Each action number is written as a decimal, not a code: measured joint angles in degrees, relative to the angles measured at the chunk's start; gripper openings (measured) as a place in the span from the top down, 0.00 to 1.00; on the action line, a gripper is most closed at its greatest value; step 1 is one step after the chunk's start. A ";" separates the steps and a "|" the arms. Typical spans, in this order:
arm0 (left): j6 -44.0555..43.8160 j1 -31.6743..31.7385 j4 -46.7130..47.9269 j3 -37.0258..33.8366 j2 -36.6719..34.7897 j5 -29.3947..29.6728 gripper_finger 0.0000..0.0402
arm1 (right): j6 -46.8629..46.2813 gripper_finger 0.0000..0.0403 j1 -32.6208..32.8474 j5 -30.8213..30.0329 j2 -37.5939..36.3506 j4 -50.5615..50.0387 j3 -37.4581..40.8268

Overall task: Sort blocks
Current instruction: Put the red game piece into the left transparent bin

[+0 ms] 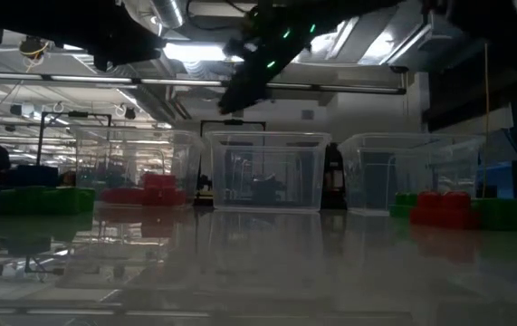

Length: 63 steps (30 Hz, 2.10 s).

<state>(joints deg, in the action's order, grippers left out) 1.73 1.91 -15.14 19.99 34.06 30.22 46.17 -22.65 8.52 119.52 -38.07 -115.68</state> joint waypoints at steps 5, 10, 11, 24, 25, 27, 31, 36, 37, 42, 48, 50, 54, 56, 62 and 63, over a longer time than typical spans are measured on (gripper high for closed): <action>0.09 0.00 0.10 -0.02 0.18 -0.01 0.51 | -1.20 0.22 3.68 -0.02 -7.25 -20.43 -0.04; -0.26 0.00 -0.03 -0.02 0.63 -0.17 0.51 | -6.88 0.23 10.25 -4.84 -10.09 -35.16 0.05; -0.26 0.00 0.13 -0.04 0.68 -0.19 0.51 | -7.65 0.23 11.83 -6.22 -10.50 -37.01 0.19; -0.24 0.00 0.05 -0.04 1.25 -0.17 0.51 | -20.88 0.23 24.00 -10.49 -21.83 -30.12 30.01; -0.26 0.00 -0.02 -0.04 1.25 -0.17 0.51 | -22.28 0.23 24.33 -10.47 -23.38 -28.82 33.45; -0.41 0.00 -0.38 -0.04 1.25 -0.19 0.51 | -25.85 0.23 24.87 -9.61 -25.90 -26.13 39.80; -0.45 0.00 -0.54 -0.04 1.25 -0.17 0.51 | -35.39 0.23 24.98 -4.62 -28.97 -21.04 49.56; -0.45 0.00 -0.73 -0.04 1.25 -0.17 0.51 | -49.90 0.23 24.94 -2.16 -29.31 -17.39 55.74; -0.45 0.00 -0.78 -0.04 1.25 -0.17 0.51 | -51.95 0.23 24.94 -1.87 -29.32 -17.34 56.25; -0.45 0.00 -0.76 -0.04 1.25 -0.17 0.51 | -56.81 0.23 24.94 -2.70 -29.33 -16.07 57.73; -0.39 0.00 -0.71 -0.04 1.25 -0.17 0.51 | -58.24 0.23 24.94 -2.89 -29.33 -11.40 60.47; -0.39 0.00 -0.71 -0.04 1.25 -0.17 0.51 | -58.80 0.23 24.95 -2.39 -29.33 -10.44 61.42; -0.30 0.00 -0.70 -0.04 1.25 -0.16 0.51 | -59.70 0.23 24.96 -1.16 -29.33 -7.30 62.75; -0.30 -0.01 -0.71 -0.04 1.25 -0.17 0.51 | -60.24 0.23 24.95 -0.84 -29.31 -6.82 63.43; -0.43 0.00 -0.71 -0.04 1.25 -0.15 0.51 | -62.47 0.23 24.94 -1.23 -29.44 -6.13 64.59; -0.43 0.00 -0.71 -0.04 1.25 -0.15 0.51 | -62.51 0.23 24.96 -1.42 -29.44 -6.09 64.59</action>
<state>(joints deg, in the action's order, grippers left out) 1.30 1.91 -15.86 19.94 35.31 30.06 -16.34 2.30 7.10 90.08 -44.17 -51.09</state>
